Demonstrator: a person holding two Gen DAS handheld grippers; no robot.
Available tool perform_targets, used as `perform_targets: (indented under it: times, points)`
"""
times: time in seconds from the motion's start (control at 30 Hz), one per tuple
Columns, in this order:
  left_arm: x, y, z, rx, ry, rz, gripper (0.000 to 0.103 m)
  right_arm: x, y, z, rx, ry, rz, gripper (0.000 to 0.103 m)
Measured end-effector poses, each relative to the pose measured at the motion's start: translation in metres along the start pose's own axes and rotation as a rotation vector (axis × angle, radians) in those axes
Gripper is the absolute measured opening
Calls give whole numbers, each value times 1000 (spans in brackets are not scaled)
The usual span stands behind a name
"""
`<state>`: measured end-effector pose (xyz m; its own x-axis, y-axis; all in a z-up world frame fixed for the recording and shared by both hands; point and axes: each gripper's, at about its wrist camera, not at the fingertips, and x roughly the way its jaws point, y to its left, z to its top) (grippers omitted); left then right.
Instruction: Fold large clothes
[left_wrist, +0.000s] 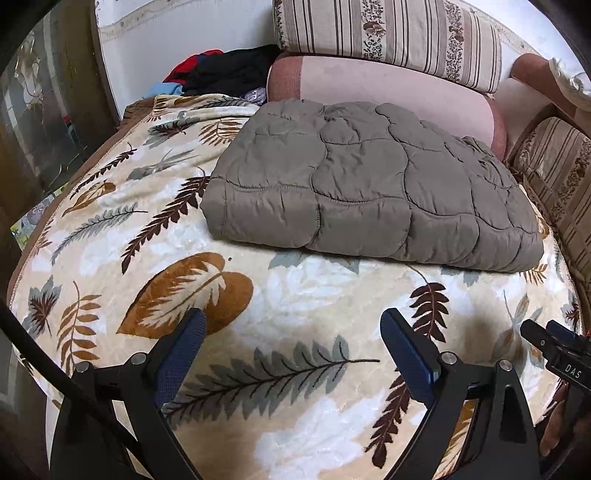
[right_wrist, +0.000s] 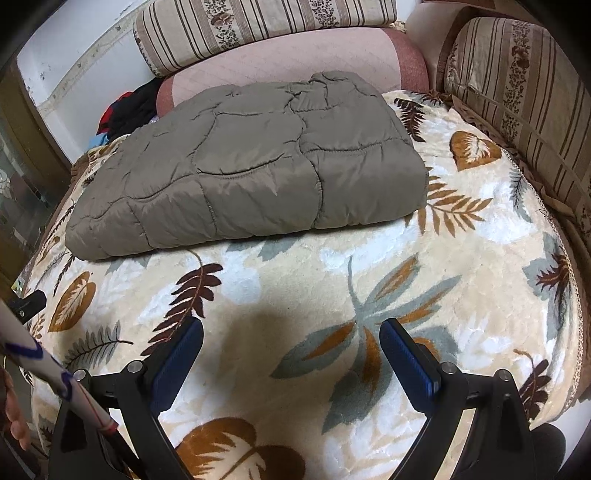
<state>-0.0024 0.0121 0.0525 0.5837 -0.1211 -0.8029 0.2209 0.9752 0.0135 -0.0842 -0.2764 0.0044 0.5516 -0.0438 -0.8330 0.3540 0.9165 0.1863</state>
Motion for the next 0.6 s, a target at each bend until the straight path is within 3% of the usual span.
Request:
perform_targets:
  times: [0.6]
  points:
    - [6, 1, -1, 1, 19, -14, 95, 6, 7, -3, -32, 14, -7, 98]
